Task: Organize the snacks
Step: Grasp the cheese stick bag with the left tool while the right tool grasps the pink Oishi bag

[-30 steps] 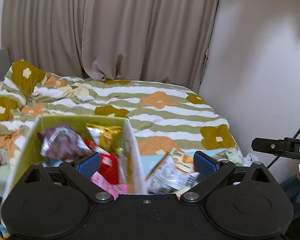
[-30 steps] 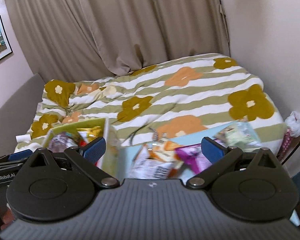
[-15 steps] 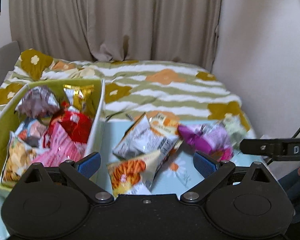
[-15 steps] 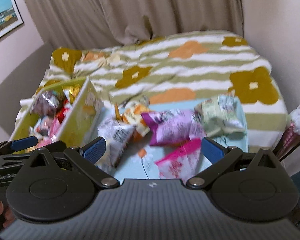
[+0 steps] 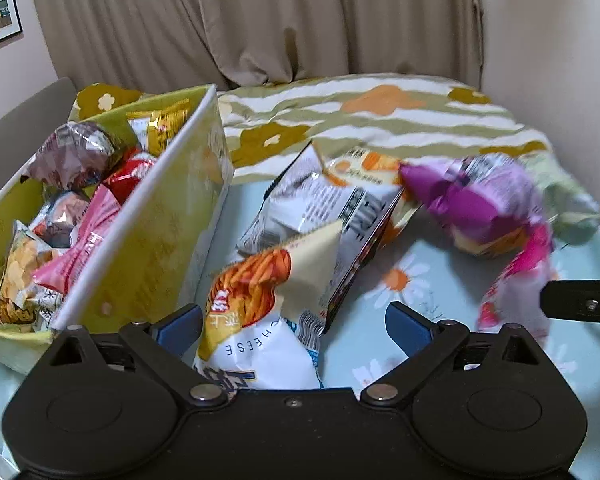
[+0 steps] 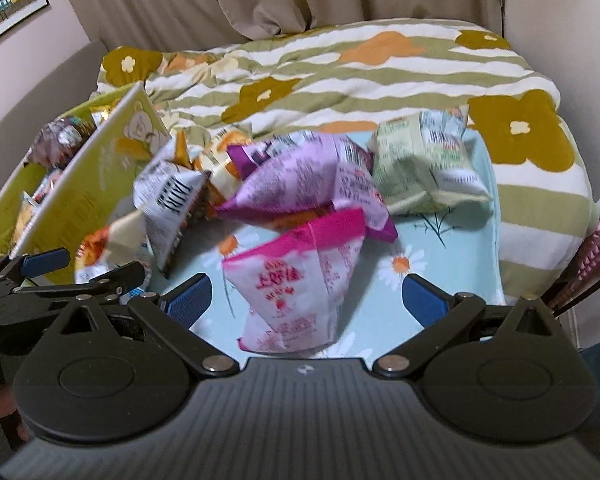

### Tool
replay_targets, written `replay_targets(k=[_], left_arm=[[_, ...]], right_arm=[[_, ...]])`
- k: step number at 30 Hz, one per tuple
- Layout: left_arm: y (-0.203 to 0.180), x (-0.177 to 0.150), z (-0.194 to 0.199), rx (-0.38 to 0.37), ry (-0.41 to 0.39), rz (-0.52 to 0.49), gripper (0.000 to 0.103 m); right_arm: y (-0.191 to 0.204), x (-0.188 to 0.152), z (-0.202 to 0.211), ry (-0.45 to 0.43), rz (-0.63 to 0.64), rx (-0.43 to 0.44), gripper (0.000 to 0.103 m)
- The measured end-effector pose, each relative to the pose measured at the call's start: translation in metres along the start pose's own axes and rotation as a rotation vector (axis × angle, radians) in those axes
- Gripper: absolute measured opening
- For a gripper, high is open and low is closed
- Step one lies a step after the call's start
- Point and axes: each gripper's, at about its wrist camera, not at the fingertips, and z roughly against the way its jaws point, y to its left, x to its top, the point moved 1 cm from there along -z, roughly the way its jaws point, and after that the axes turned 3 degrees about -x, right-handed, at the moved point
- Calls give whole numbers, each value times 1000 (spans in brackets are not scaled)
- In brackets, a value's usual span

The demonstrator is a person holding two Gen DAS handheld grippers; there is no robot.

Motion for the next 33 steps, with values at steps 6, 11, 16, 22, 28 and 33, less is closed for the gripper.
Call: replay_targets(k=[6,11,16,22,28,33], left_arm=[[-1,-5,-26,63,61,-8,92],[3,-8,-30,85,80,-26,74],[2,-12,-24,69,74,-35,65],[0,-18,-9,20,81,-15,61],[-3,-20,10,-19,78,7,60],[-4,-20,18,-37,71,15,60]], right_arm=[[-1,-3,-15,4,44,7,103],[-1,-2,-24,9,53,23,103],[3,-3,-29,15,70,33,103],[8,-6,-38,19,98,37,103],[8,-10,-47,28,119,34,103],[8,-11,-52,26,144,33,98]])
